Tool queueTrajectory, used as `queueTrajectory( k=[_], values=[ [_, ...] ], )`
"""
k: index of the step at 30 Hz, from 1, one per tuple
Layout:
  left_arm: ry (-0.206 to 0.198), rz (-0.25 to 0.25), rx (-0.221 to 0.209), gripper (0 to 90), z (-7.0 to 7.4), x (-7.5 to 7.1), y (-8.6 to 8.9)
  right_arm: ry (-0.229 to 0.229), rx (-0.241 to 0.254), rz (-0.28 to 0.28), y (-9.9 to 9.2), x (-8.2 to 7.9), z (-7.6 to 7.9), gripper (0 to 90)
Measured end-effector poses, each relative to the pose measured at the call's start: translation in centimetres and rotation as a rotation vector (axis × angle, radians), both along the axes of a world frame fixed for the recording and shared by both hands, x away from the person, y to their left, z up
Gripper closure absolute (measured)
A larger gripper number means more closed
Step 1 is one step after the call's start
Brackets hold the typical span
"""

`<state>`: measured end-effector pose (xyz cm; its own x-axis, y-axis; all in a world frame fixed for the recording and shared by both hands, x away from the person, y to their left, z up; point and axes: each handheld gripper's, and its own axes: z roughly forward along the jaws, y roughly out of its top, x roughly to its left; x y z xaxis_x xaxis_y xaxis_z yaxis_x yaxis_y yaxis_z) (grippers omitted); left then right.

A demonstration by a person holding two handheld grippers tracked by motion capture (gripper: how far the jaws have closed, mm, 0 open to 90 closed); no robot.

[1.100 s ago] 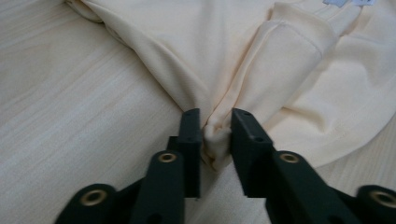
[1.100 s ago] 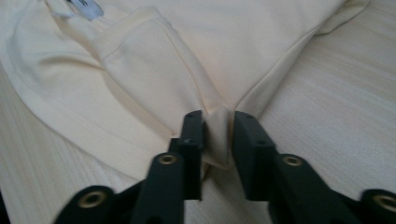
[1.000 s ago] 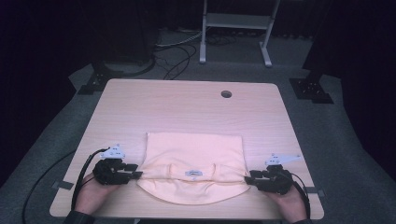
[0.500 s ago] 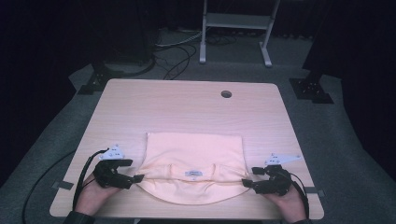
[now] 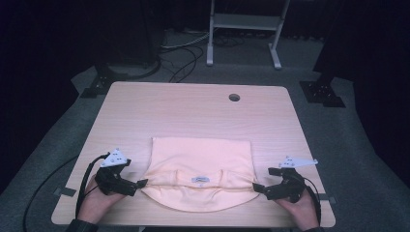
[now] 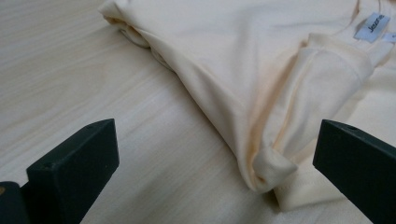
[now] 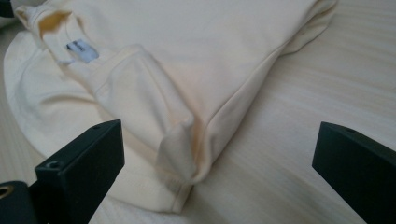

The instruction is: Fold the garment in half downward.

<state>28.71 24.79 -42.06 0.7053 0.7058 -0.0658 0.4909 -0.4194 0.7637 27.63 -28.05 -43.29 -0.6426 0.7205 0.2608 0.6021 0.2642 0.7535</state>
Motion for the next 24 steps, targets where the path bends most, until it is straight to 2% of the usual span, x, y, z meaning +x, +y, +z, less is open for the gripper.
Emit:
queueTrajectory(
  k=[1, 7, 11, 12, 13, 14, 17, 24],
  values=[
    [-0.005, 0.004, -0.004, 0.0, 0.2, 0.1, 0.1, -0.014, 0.007, -0.028, -0.3, 0.2, 0.3, 2.0],
    [-0.029, 0.045, -0.025, 0.0, 1.4, 1.5, 0.6, -0.012, -0.009, -0.064, -0.9, 1.5, 0.5, 1.1],
    [-0.011, 0.064, -0.032, 0.0, 1.5, 2.8, 0.9, -0.024, -0.036, -0.086, -0.8, 2.4, 0.6, 0.2],
    [-0.007, 0.075, -0.024, 0.0, 1.4, 3.1, 0.9, -0.030, -0.052, -0.097, -0.8, 2.8, 0.6, 0.2],
    [0.016, 0.085, -0.011, 0.0, 1.2, 3.7, 0.9, -0.036, -0.079, -0.117, -0.6, 3.3, 0.7, 0.2],
    [0.033, 0.091, -0.005, 0.0, 1.0, 3.9, 0.8, -0.041, -0.083, -0.120, -0.5, 3.4, 0.7, 0.2],
    [0.057, 0.100, 0.034, 0.0, 0.3, 4.2, 0.6, -0.033, -0.122, -0.134, -0.2, 4.0, 0.3, 0.2],
    [0.061, 0.088, 0.082, 0.0, -0.6, 3.6, -0.1, -0.014, -0.183, -0.119, 0.8, 3.7, -0.3, 0.0]
  ],
)
